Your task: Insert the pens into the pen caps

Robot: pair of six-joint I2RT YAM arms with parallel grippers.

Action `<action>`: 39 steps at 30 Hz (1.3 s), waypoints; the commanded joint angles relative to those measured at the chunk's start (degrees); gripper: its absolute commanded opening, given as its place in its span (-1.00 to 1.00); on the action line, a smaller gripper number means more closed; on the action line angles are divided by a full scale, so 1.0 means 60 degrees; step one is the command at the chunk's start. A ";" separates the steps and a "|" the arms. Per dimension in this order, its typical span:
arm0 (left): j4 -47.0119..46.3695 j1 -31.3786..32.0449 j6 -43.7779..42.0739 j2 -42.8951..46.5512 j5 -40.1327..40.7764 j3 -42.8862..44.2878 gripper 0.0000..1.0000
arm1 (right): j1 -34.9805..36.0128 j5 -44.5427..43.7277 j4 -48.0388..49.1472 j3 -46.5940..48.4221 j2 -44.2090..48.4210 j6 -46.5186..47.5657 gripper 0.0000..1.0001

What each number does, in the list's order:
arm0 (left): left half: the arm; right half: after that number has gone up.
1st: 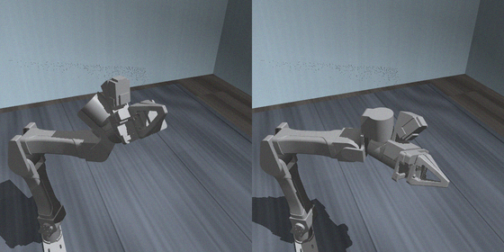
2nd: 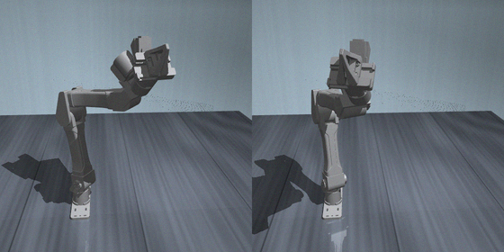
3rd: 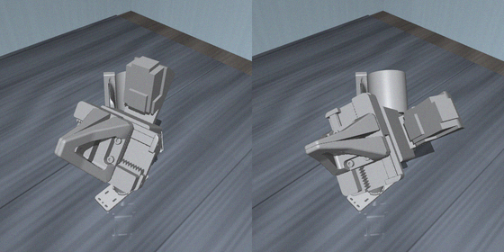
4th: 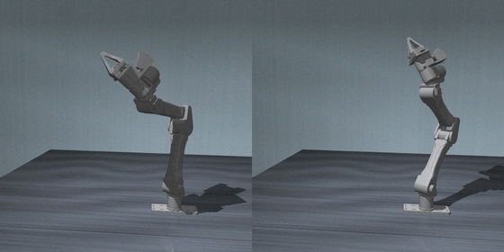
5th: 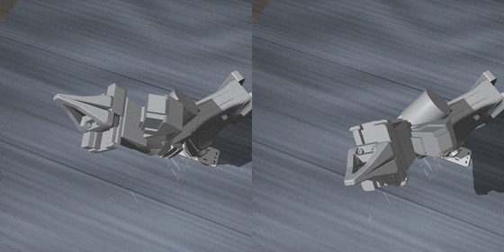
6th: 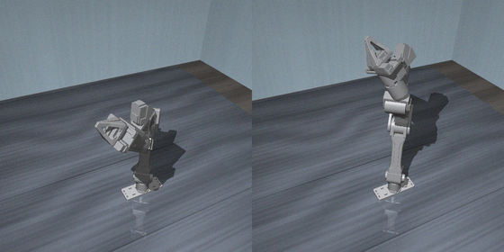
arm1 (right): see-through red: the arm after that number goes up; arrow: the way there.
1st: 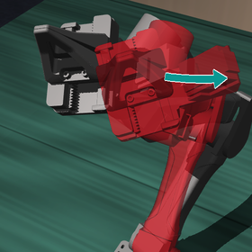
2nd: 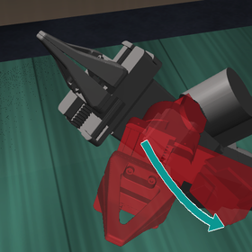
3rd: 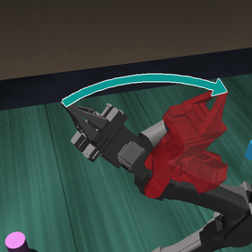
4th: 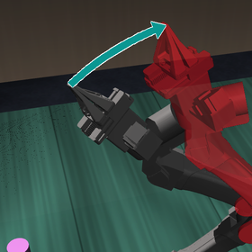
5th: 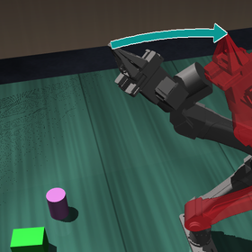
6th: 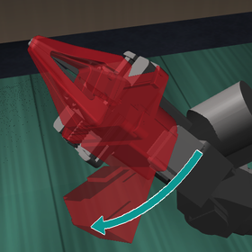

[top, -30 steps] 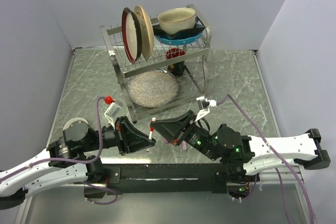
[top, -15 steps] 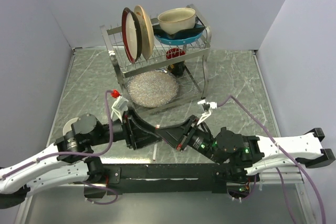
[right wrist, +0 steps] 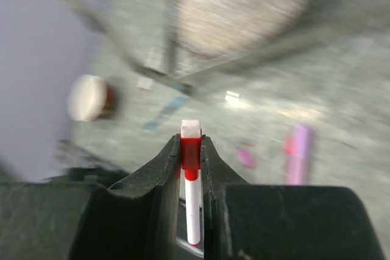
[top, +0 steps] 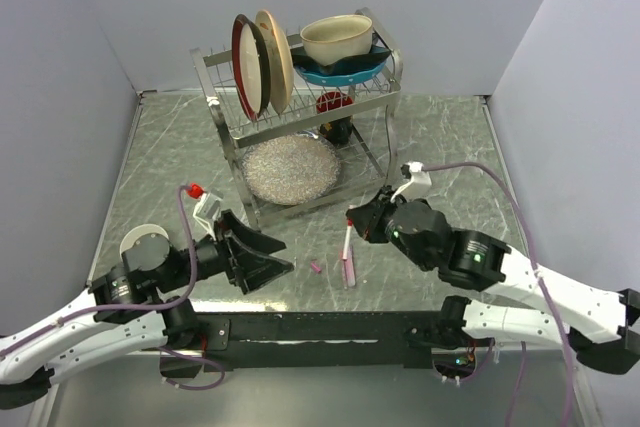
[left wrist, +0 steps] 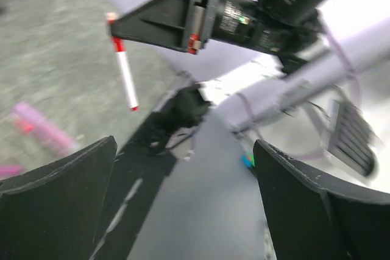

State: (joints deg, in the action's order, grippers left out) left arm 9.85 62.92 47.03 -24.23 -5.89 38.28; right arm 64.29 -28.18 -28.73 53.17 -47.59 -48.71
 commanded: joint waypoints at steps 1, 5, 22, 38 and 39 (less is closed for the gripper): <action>0.1477 -0.0027 0.0364 0.0010 0.2121 0.0168 0.98 | -0.1321 0.0974 -0.1422 -0.0452 -0.0417 0.0413 -1.00; 0.2152 -0.0042 0.1038 -0.0078 0.3207 -0.0125 0.99 | -0.2174 0.1809 -0.0912 -0.1431 -0.1088 0.0867 -0.96; 0.5097 -0.0027 0.3764 0.1651 0.6387 -0.0711 0.96 | -0.3083 0.2617 0.1170 -0.2167 -0.4591 0.1424 -0.68; 0.6766 -0.0042 0.3352 -0.0548 0.8436 0.0490 0.91 | -0.3127 0.2237 0.0630 -0.1874 -0.4007 0.1292 -0.06; 0.6782 -0.0042 0.3383 -0.0431 0.8568 0.0446 0.89 | -0.3113 0.2207 0.0585 -0.1874 -0.3876 0.1306 -0.06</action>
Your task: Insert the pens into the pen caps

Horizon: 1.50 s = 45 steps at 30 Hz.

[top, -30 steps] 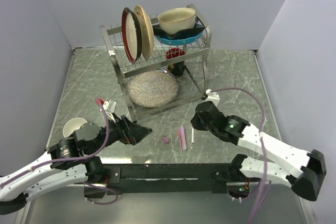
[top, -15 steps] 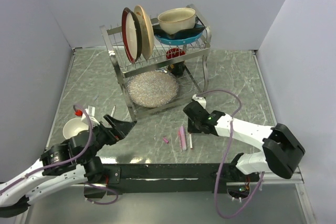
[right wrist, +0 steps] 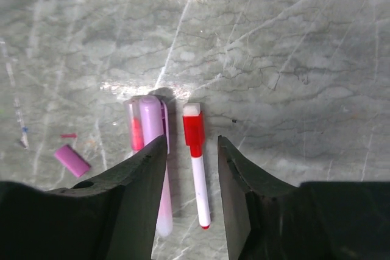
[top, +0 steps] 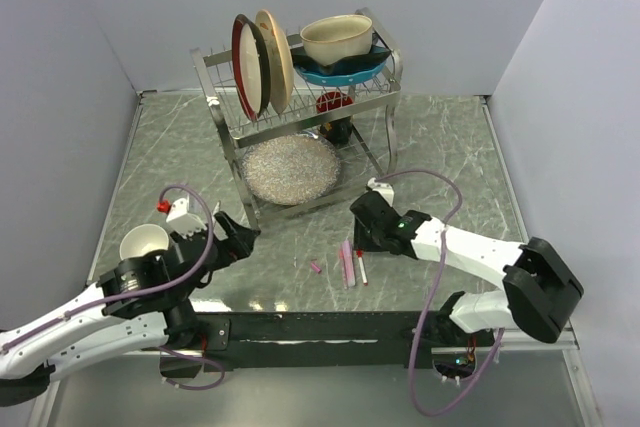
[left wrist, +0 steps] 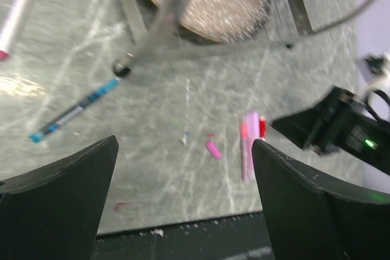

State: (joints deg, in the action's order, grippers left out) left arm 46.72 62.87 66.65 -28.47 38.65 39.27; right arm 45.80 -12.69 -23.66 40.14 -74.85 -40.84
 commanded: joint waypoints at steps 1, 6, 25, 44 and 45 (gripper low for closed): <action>0.0448 -0.0020 0.0039 0.0393 0.1320 0.0122 0.85 | -0.0046 -0.0390 -0.0377 0.0312 0.0944 0.0010 -0.06; -0.0008 -0.0034 -0.0108 0.0892 0.1936 -0.0669 0.60 | -0.0046 -0.0346 -0.0539 0.0356 0.1912 -0.0005 -0.06; -0.0435 -0.0165 -0.7547 -0.4979 -0.0089 0.3104 0.85 | -0.0002 0.0650 -0.0363 -0.0128 0.5823 -0.0386 -0.03; 0.0532 -0.1279 -1.1928 -0.5319 -0.2239 0.1631 0.57 | -0.0016 -0.0302 -0.1257 -0.0084 0.6689 0.0083 -0.03; 0.0621 -0.1453 -1.2002 -0.5304 -0.2151 0.1281 0.58 | -0.0002 -0.0302 -0.1242 -0.0084 0.6616 0.0083 -0.03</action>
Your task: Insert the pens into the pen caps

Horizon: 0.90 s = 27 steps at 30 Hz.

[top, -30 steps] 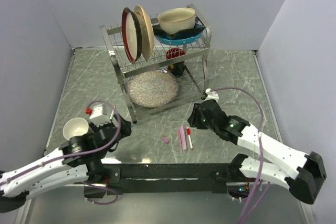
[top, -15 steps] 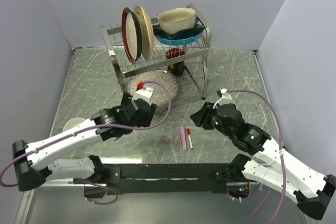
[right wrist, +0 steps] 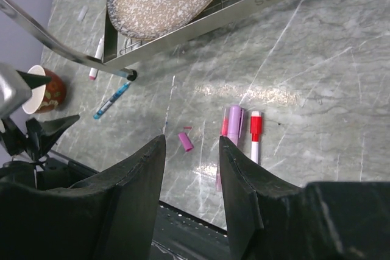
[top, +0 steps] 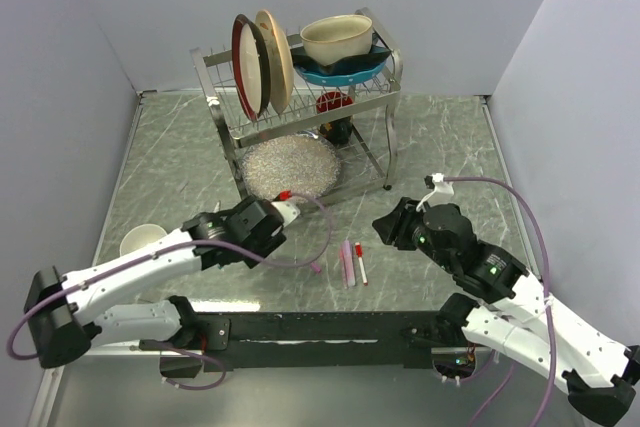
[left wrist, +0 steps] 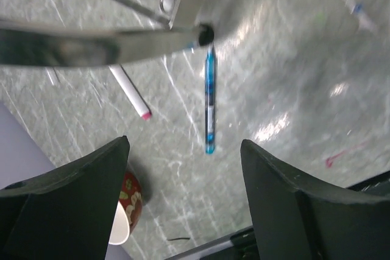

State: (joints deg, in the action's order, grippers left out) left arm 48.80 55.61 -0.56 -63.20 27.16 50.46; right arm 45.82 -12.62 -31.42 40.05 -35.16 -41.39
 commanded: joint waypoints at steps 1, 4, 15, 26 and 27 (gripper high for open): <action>0.0406 -0.0391 -0.1033 0.0470 -0.0292 -0.0747 0.55 | -0.0005 -0.0313 0.0066 -0.0055 -0.0043 0.0174 -0.03; 0.0131 -0.1386 -0.1531 0.0440 -0.1359 -0.1158 0.47 | -0.0005 -0.0299 0.0051 0.0048 -0.0176 0.0174 -0.03; -0.0882 -0.2516 -0.2163 -0.0305 -0.3397 -0.1379 0.37 | -0.0005 -0.0401 -0.0124 0.0180 -0.0058 0.0130 -0.04; -0.0969 -0.3365 -0.2193 -0.1272 -0.3588 -0.1393 0.31 | -0.0005 -0.0430 -0.0242 0.0429 -0.0132 0.0335 -0.04; -0.0970 -0.3424 -0.2105 -0.1563 -0.3632 -0.1306 0.28 | -0.0005 -0.0401 -0.0242 0.0444 -0.0132 0.0350 -0.05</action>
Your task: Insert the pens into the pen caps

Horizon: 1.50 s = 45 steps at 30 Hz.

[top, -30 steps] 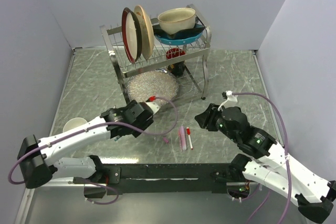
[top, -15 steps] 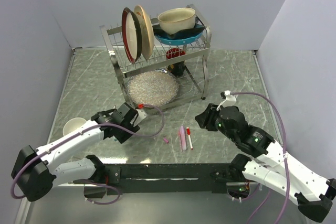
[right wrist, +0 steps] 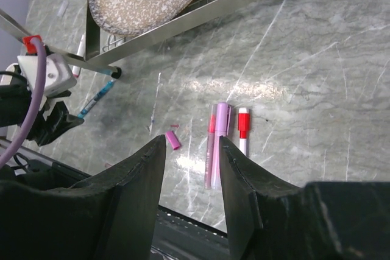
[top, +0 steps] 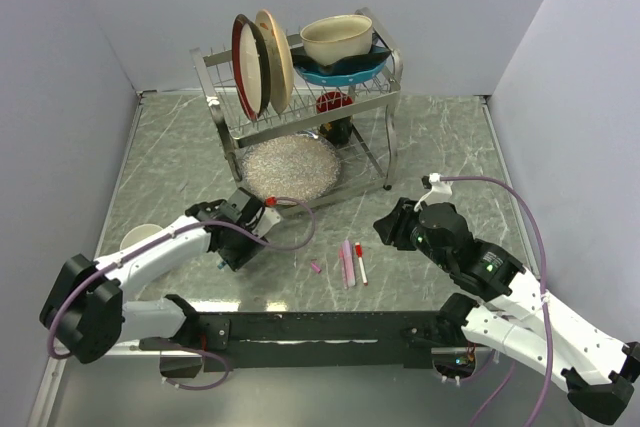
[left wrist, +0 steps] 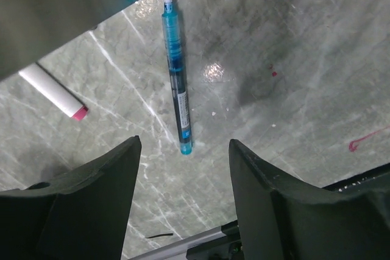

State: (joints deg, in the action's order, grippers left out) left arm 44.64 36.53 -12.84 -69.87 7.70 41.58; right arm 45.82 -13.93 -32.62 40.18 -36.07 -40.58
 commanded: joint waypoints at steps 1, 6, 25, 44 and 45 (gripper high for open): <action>-0.0205 -0.0273 -0.0043 -0.0644 -0.0521 0.0247 0.26 | -0.0005 -0.0183 -0.0056 0.0436 0.0036 0.0230 -0.06; -0.0218 -0.0332 -0.0159 -0.1465 -0.0713 0.0554 0.15 | 0.0009 -0.0139 -0.0100 0.0393 0.0270 0.0156 -0.07; -0.0176 -0.0698 -0.0467 -0.2286 -0.1606 0.0862 -0.03 | -0.0005 -0.0358 -0.0452 0.0583 0.0695 0.0171 -0.09; 0.0220 0.0517 -0.0145 -0.2186 -0.1811 0.1287 -0.98 | 0.0024 0.0183 -0.0496 0.0451 0.0988 -0.0370 -0.08; 0.0322 0.0561 -0.0130 -0.2097 -0.1826 0.1331 -0.98 | 0.0009 0.0198 -0.0481 0.0422 0.1017 -0.0458 -0.08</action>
State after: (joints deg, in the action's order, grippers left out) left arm 45.28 38.39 -13.85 -85.32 -1.93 46.61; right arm 45.82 -13.56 -36.25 41.25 -30.35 -41.65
